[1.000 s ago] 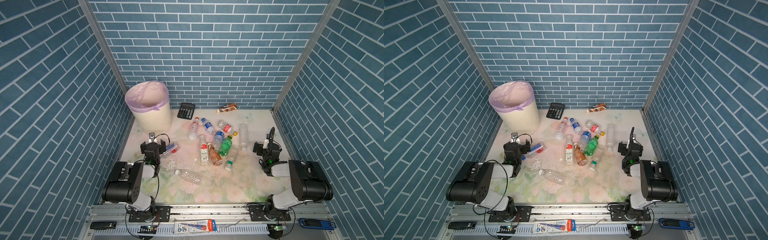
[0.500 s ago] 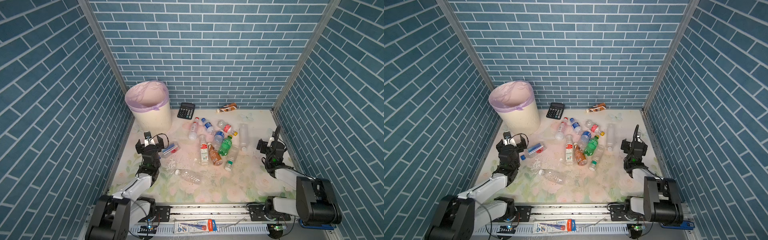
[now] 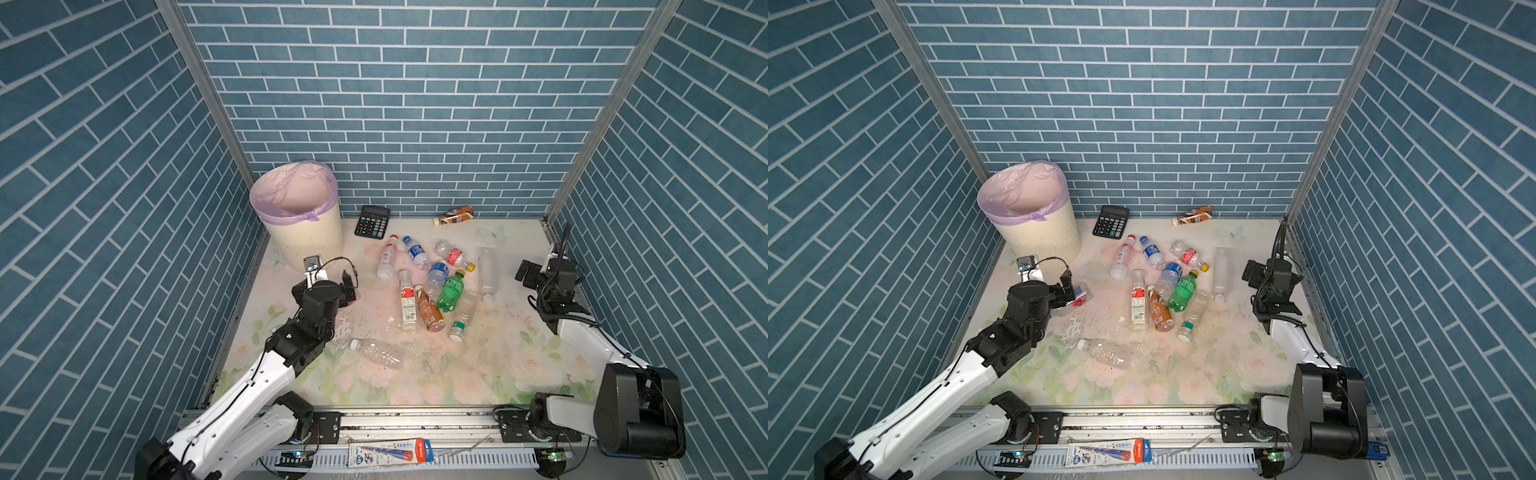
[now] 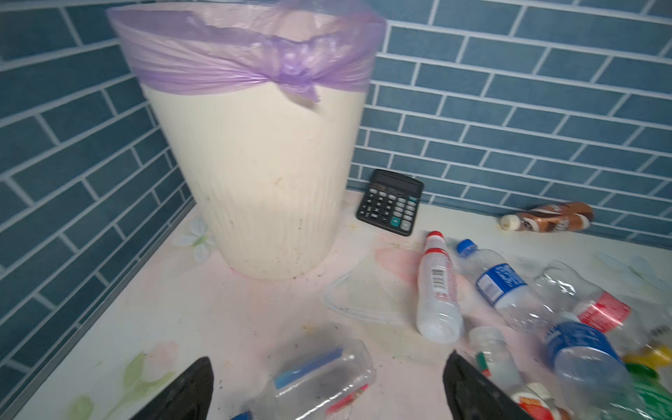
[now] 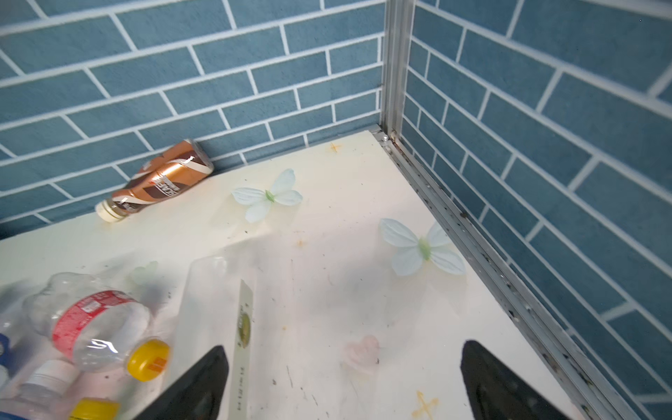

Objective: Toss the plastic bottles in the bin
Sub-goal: 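Raise both arms and reach toward the brown Nescafe bottle by the far wall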

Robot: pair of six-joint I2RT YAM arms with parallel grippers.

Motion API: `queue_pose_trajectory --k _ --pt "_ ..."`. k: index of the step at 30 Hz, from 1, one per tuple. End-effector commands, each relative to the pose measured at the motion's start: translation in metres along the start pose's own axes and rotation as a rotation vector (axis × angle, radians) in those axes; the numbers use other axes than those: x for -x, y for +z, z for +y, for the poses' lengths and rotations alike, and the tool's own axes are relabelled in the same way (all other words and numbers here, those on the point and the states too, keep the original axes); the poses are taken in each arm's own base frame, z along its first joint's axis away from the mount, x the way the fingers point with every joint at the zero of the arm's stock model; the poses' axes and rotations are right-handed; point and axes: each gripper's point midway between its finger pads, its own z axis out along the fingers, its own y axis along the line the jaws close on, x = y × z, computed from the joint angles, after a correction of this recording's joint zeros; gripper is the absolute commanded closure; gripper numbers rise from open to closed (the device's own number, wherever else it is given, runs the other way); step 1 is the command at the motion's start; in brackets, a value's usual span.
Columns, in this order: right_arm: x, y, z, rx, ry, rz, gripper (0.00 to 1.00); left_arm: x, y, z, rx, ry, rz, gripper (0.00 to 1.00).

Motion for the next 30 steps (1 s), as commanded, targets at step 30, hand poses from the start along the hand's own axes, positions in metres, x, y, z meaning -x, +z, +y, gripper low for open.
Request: queue_pose_trajectory --k 30 --pt "0.039 0.223 0.174 0.594 0.265 0.246 0.01 -0.003 0.184 -0.256 -0.641 0.019 0.435 0.01"
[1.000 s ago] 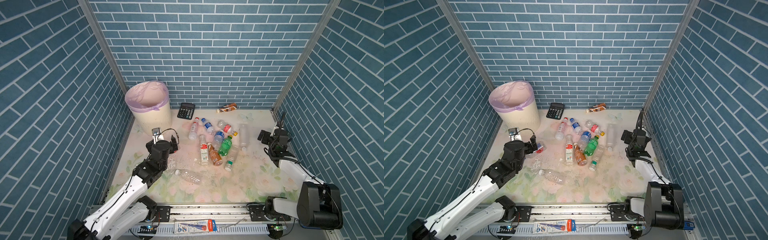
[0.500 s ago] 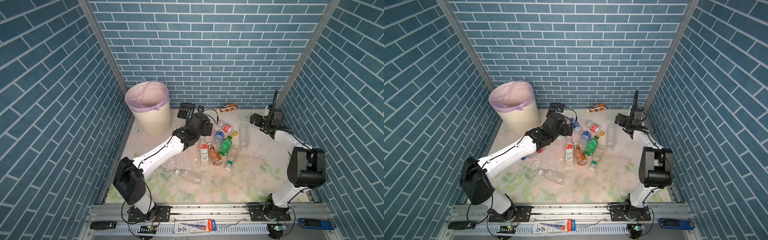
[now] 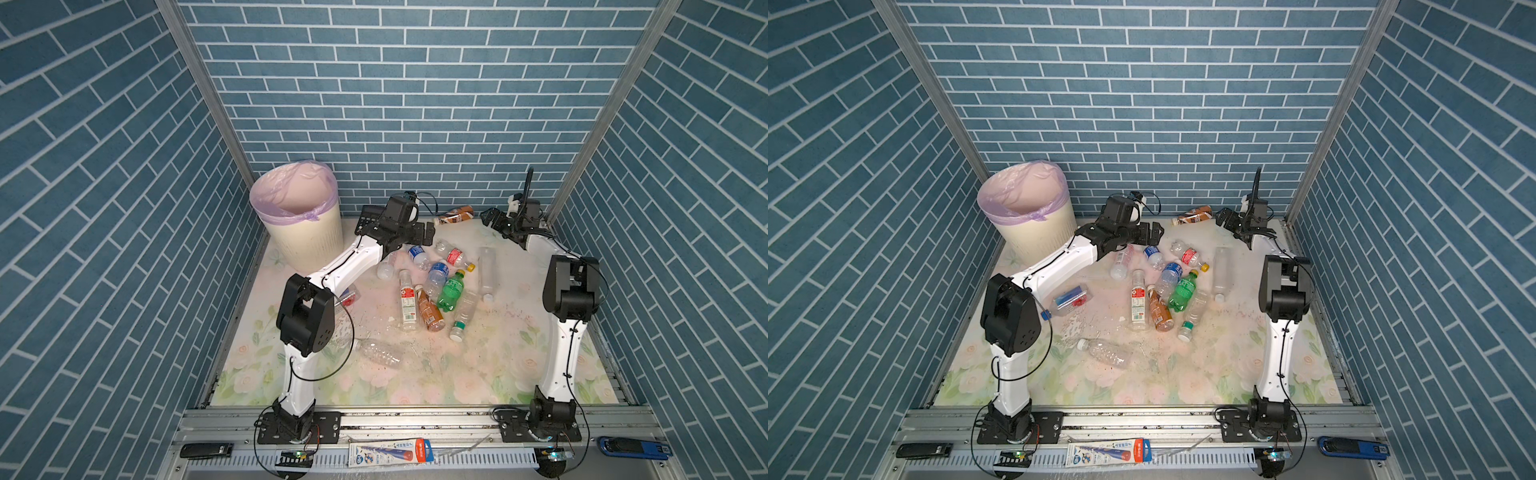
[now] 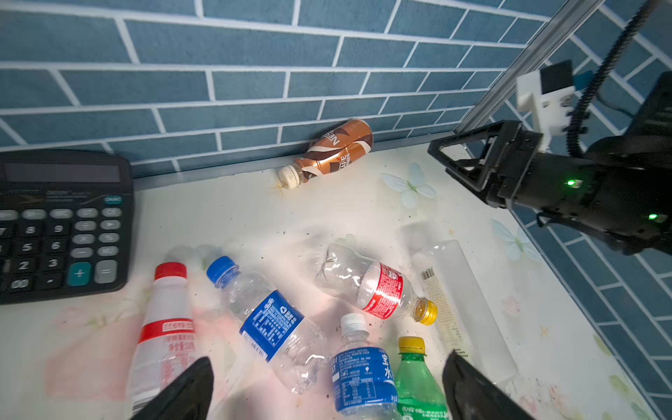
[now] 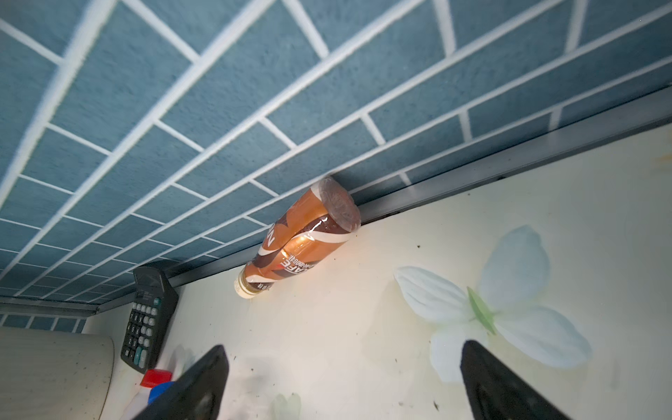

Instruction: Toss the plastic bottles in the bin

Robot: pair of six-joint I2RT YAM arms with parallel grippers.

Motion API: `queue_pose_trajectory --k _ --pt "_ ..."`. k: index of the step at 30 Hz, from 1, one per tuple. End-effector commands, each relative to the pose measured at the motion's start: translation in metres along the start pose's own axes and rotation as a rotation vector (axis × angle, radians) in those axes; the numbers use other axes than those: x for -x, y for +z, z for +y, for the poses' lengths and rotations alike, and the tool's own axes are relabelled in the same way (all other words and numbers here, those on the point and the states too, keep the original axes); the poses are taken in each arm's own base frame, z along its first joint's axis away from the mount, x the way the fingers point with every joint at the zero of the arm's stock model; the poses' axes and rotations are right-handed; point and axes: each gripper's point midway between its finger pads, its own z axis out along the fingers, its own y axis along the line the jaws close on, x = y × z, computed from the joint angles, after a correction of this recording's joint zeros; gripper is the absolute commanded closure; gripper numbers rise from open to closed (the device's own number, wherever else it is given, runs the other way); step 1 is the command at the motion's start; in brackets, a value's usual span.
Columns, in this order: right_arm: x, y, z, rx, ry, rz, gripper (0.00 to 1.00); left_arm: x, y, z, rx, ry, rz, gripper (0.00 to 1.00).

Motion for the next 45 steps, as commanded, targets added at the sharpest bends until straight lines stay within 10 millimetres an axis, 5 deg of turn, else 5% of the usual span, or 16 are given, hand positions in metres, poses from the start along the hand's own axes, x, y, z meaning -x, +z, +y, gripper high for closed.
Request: queue_pose_trajectory --k 1,17,45 --pt "0.015 0.015 0.029 0.11 -0.007 -0.025 0.01 0.004 0.013 0.003 -0.078 -0.066 0.022 0.01" --pt "0.019 0.075 0.034 0.097 -0.033 -0.021 0.01 0.019 0.133 0.046 -0.217 -0.261 -0.012 0.01" --pt "0.005 0.103 0.045 0.172 -0.139 -0.028 0.01 0.01 0.129 0.029 -0.271 -0.193 0.016 0.01"
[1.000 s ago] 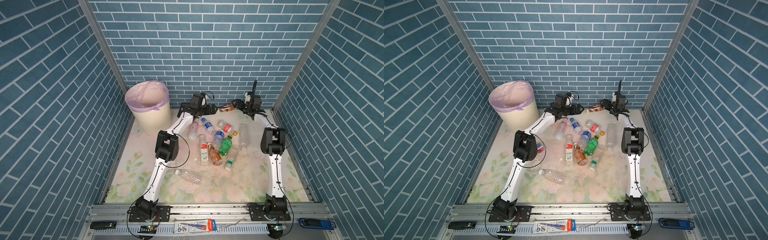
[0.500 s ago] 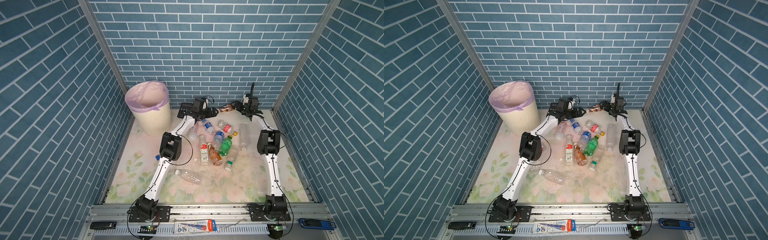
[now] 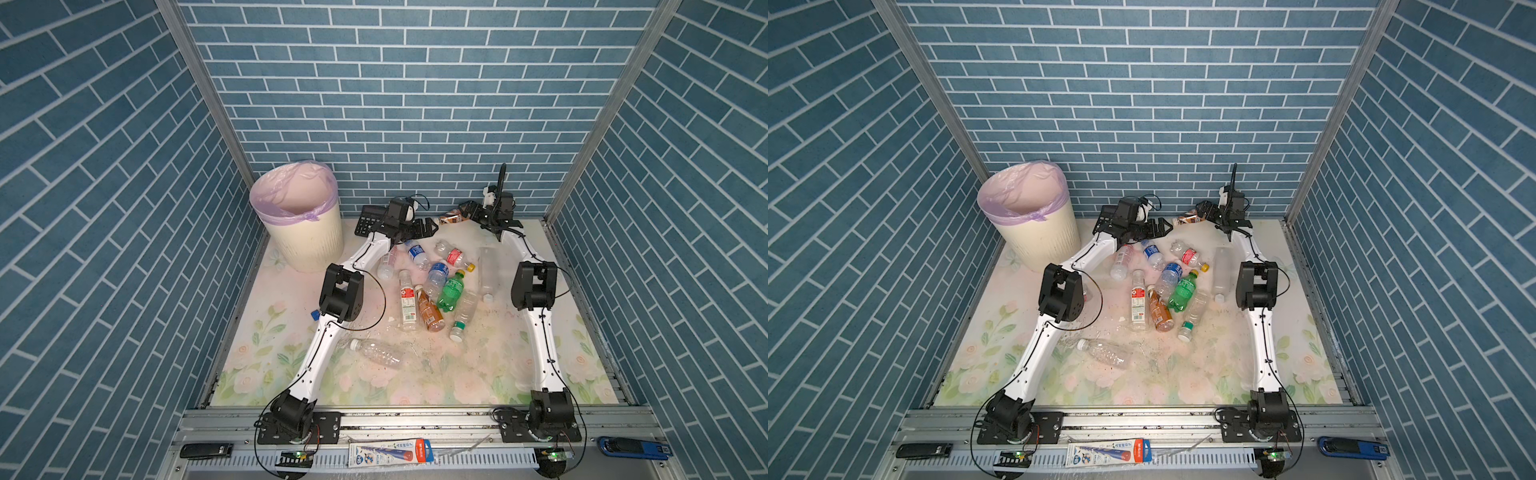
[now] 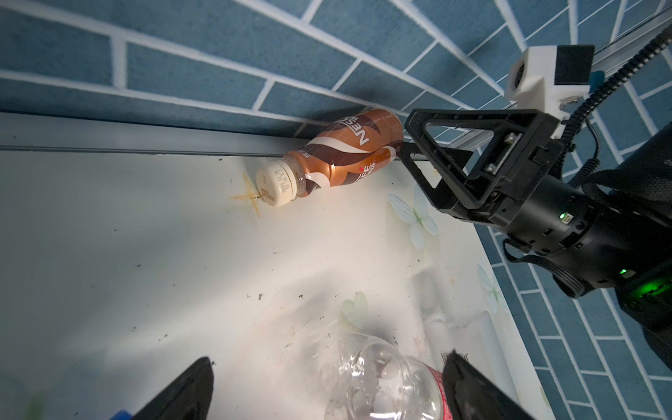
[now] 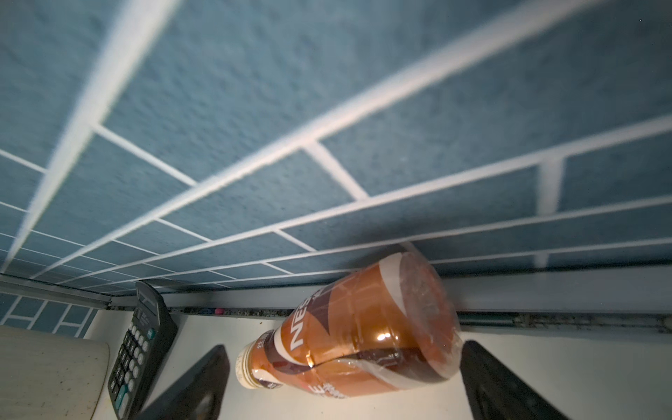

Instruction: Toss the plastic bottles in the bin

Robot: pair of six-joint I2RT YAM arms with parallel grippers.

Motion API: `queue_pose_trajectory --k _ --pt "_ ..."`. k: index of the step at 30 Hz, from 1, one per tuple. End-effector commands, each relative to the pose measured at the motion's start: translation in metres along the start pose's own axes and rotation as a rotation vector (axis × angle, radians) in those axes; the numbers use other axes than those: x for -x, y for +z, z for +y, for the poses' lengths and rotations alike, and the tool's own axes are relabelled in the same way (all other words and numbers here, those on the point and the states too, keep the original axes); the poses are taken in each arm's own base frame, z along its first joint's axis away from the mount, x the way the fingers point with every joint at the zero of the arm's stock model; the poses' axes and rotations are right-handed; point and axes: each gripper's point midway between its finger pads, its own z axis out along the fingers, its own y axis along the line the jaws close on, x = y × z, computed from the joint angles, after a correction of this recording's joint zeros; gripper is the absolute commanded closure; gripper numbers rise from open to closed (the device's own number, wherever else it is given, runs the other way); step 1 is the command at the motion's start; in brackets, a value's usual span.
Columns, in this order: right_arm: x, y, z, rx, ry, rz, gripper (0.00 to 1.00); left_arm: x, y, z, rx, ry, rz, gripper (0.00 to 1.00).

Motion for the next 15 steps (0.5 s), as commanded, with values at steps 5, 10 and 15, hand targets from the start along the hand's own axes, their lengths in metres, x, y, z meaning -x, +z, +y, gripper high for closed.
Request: queue_pose_trajectory --k 5,10,15 --pt "0.001 0.01 0.01 0.037 -0.072 -0.025 0.01 0.02 -0.024 -0.033 -0.049 0.071 -0.029 0.01" --pt "-0.004 0.012 0.025 0.048 -0.122 -0.011 0.02 0.023 -0.029 -0.037 -0.052 0.09 -0.032 0.01" --pt "-0.01 0.012 0.044 0.065 -0.167 0.006 0.01 0.024 -0.03 -0.038 -0.051 0.099 -0.033 0.01"
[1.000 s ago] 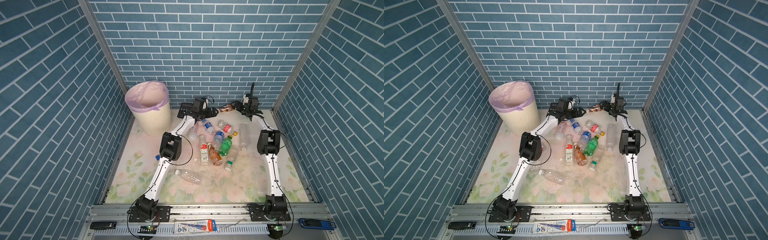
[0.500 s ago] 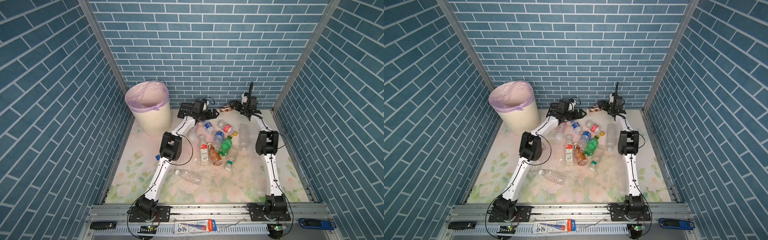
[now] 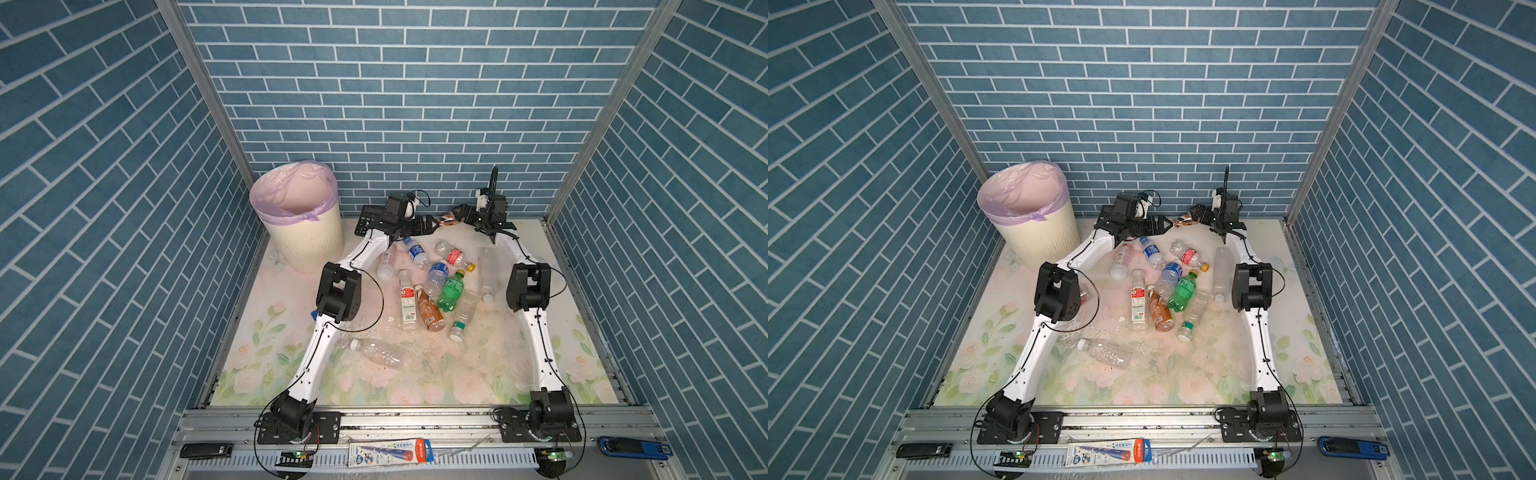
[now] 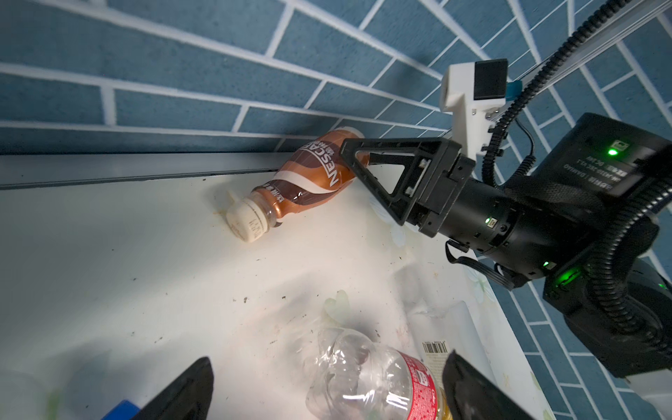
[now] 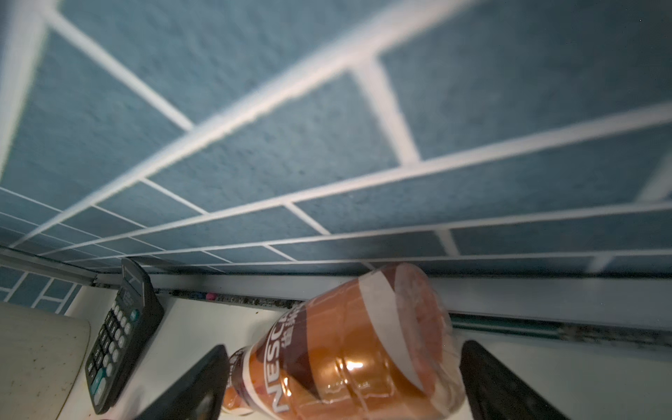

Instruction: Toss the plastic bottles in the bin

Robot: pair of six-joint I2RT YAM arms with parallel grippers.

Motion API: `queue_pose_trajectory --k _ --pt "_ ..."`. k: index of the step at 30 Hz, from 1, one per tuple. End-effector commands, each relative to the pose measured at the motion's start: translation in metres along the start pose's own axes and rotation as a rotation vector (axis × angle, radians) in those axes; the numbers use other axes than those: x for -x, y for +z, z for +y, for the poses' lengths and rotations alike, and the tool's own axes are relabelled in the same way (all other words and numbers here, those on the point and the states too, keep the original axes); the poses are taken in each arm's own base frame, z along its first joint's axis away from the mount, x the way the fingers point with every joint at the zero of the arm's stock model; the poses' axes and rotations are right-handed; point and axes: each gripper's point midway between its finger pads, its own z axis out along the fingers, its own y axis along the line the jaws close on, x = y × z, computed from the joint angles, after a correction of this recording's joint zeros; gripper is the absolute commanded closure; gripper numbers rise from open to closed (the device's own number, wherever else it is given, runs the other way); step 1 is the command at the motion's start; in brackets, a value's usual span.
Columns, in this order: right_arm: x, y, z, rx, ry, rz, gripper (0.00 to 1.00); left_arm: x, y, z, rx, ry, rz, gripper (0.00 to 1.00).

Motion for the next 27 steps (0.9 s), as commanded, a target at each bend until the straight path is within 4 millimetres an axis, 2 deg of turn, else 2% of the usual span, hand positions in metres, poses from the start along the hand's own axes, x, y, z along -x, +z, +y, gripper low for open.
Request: queue_pose_trajectory --k 1,16,27 --pt "0.013 -0.005 0.034 0.044 -0.09 -0.014 0.01 0.013 -0.013 -0.018 -0.023 0.044 -0.021 0.01" --pt "-0.002 -0.002 0.074 0.094 -0.136 0.03 0.02 0.022 -0.032 -0.019 0.009 0.058 -0.035 0.01" --pt "-0.014 0.009 0.095 0.124 -0.156 0.04 0.02 0.034 -0.054 -0.005 0.053 0.034 -0.073 0.01"
